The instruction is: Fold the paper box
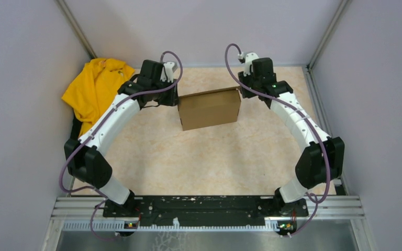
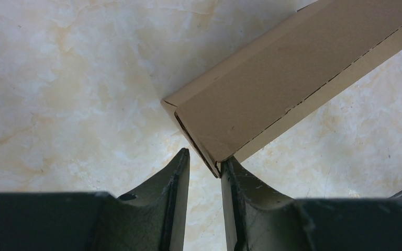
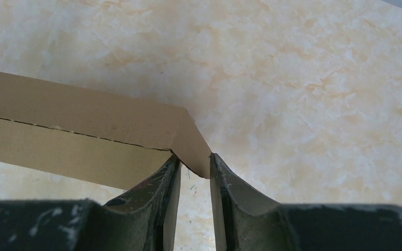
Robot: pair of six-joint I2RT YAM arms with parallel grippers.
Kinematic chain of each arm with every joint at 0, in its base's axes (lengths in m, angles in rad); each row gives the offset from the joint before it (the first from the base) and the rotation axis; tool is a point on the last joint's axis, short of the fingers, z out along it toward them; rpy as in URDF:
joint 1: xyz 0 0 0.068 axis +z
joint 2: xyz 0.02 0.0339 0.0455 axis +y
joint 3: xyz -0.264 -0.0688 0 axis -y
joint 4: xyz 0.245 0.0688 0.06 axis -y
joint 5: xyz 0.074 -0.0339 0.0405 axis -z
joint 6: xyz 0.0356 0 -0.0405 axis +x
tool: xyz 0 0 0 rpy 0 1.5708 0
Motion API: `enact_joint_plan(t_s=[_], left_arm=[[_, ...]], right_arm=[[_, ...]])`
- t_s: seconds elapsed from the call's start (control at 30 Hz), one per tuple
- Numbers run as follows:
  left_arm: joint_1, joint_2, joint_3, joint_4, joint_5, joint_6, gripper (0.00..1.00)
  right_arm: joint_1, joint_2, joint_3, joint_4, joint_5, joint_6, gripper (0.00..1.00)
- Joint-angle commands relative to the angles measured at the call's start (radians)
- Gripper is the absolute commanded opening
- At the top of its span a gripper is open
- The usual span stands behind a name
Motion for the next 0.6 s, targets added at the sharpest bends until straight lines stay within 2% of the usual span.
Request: enact_joint_plan(t_s=[0.0,0.17,0.47,0.57], left_arm=[[0.006,0.013,0.038,-0.012,0.006,0.016,0.35],[0.008,0.013,0.039,-0.012,0.007,0.016,0.35],[0.009,0.023,0.058,-0.023,0.012,0.016,0.35],[0.010,0.030,0.072,-0.029,0.018,0.015,0.35]], right_arm=[[-0.007,0.023,0.065,0.032,-0.015,-0.001,0.27],[-0.007,0.029,0.074,0.026,-0.007,0.000,0.24],[-0.006,0.053,0.157,-0.041,-0.027,0.008,0.08],[-0.007,0.069,0.197,-0.092,-0.038,0.012,0.06]])
